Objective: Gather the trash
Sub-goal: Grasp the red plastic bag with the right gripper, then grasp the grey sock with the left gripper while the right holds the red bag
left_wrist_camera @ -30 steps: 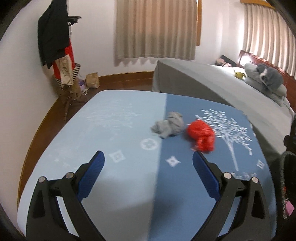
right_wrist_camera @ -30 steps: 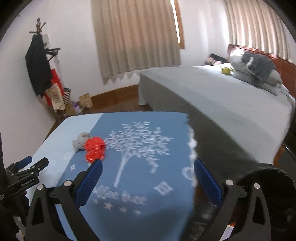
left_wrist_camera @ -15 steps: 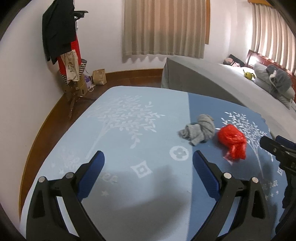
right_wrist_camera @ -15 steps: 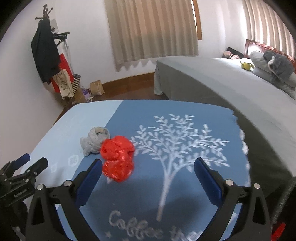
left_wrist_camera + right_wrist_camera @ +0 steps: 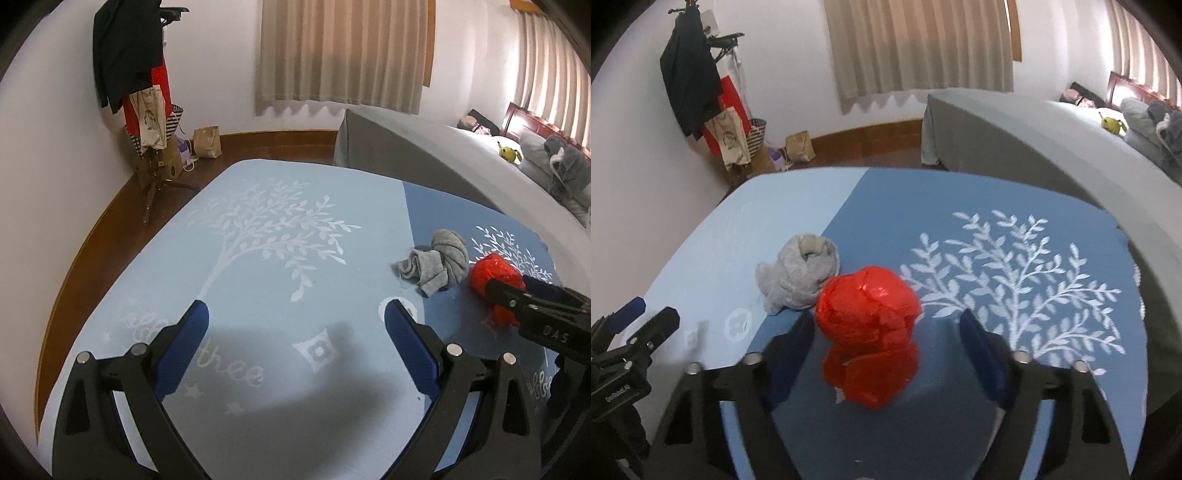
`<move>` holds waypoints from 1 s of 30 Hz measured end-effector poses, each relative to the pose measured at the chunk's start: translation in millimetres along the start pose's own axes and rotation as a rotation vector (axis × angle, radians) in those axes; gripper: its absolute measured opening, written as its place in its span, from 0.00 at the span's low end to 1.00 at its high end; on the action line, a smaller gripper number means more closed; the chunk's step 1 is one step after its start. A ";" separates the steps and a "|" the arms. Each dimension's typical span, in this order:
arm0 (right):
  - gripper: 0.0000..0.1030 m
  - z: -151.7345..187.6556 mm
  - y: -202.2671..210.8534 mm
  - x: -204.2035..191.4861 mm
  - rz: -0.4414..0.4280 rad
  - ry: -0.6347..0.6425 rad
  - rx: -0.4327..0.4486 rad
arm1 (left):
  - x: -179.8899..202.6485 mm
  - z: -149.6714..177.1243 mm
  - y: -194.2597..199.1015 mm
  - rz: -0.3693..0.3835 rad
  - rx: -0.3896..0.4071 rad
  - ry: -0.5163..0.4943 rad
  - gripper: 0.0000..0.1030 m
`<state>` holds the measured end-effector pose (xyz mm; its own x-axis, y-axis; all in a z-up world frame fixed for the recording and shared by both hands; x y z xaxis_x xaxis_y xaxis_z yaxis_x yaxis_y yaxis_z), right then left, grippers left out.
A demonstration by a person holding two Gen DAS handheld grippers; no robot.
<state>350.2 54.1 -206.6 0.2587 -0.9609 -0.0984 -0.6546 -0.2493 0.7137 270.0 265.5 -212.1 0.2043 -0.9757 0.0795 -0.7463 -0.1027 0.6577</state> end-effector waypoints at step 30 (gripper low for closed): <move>0.36 -13.7 28.1 73.0 0.019 -0.071 0.077 | 112.5 -31.2 -70.0 0.151 -0.067 -0.088 0.90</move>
<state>360.4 -21.3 -184.2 0.1966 -0.9710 -0.1363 -0.7120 -0.2369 0.6610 365.0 169.0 -225.8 0.0350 -0.9925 0.1173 -0.7196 0.0564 0.6921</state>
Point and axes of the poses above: each gripper's, at about its wrist camera, not at the fingertips, and y roughly against the way its jaws point, x to its right, z to its underside, the point moved 2 cm from there along -y, roughly the way its jaws point, and after that the axes turned 4 degrees about z, right-handed, at the moved point
